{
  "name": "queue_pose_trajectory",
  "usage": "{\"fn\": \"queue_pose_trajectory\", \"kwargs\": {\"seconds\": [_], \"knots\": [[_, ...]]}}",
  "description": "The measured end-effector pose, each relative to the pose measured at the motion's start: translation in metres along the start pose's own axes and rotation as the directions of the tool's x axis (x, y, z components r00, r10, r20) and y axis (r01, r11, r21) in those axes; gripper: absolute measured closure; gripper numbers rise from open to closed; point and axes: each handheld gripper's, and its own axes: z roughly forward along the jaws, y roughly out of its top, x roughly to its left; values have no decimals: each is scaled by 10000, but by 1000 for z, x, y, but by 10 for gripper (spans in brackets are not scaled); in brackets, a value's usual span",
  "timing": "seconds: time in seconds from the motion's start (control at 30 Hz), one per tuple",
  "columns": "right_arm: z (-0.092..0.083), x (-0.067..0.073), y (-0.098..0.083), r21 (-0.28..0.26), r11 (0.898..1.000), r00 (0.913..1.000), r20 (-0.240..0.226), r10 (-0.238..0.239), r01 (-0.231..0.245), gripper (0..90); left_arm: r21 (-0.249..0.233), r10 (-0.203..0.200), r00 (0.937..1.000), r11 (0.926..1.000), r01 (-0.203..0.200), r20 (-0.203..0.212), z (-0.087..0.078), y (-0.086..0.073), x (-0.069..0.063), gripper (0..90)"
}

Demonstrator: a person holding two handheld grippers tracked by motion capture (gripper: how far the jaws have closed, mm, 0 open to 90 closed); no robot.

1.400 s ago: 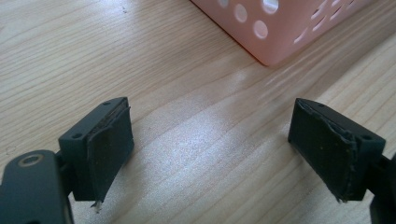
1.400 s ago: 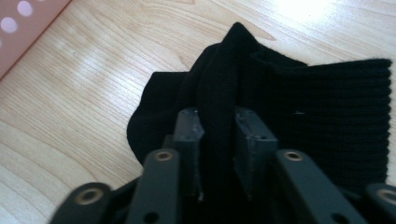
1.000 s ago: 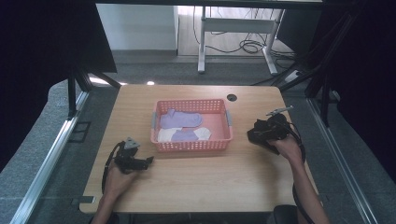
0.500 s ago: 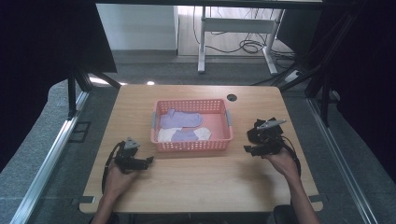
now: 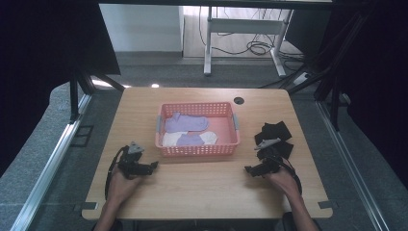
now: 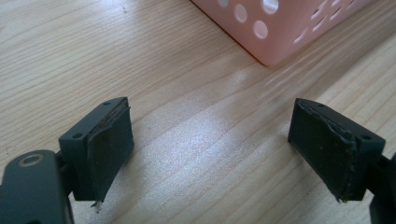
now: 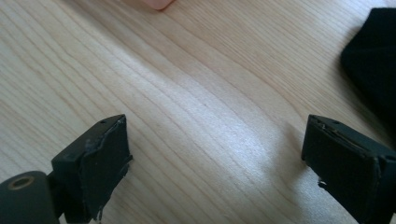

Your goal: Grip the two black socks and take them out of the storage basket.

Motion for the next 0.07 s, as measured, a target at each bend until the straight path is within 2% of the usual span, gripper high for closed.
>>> {"fn": "queue_pose_trajectory", "kwargs": {"seconds": [0.07], "knots": [[-1, 1, 1, -82, 10000, 10000, -30, -26, 26, 82, 3, 2, 10000, 10000, -2, 1, 0, 0, 0, 137]]}}
